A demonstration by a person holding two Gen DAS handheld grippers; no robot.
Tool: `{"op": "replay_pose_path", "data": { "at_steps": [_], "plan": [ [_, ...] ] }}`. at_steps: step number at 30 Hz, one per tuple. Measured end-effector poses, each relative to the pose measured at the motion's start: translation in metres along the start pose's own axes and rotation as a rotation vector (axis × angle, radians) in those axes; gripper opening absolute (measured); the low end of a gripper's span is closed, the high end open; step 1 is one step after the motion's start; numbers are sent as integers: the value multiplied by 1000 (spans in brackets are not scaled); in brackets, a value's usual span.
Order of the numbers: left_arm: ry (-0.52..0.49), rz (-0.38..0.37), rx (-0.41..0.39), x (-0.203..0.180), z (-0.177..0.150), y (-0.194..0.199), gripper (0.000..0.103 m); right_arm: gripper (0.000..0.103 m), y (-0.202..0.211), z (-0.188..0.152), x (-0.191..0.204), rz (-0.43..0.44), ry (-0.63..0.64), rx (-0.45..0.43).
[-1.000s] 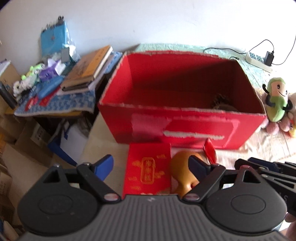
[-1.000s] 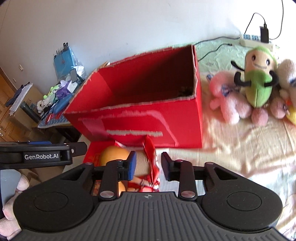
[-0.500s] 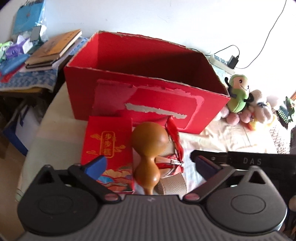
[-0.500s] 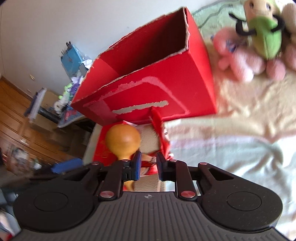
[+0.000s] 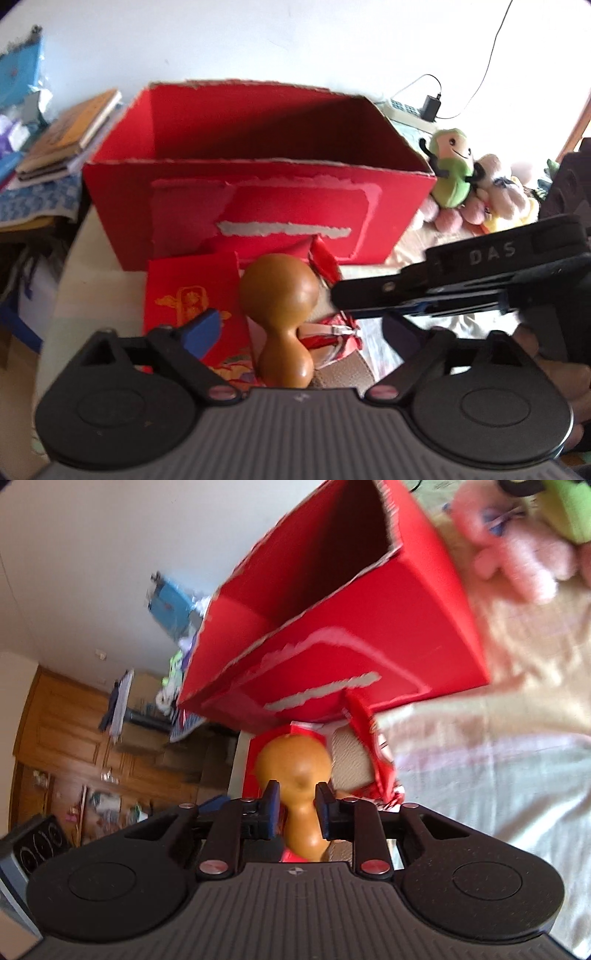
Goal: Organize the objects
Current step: 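Grasp the neck of the orange gourd with the right gripper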
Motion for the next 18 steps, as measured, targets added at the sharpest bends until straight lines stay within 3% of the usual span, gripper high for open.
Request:
{"op": "replay_pose_path", "data": {
  "at_steps": [5,10,18],
  "plan": [
    [-2,-53,29,2,2,-14,69,31,-17,0,9,-20,45,46],
    [17,-83,48,15,2,-22,66,32,-30,3,8,-39,40,71],
    [22,-139,72,24,3,-36,63,43,-47,3,8,-73,45,81]
  ]
}}
Point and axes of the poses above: each gripper's, at about its wrist camera, not at the fingertips, and y roughly against the way its jaws point, x to its left, z to its top, the point moved 2 cm from there along -y, roughly the way its jaws point, and after that the axes turned 5 degrees about -y, right-handed, at the moved point
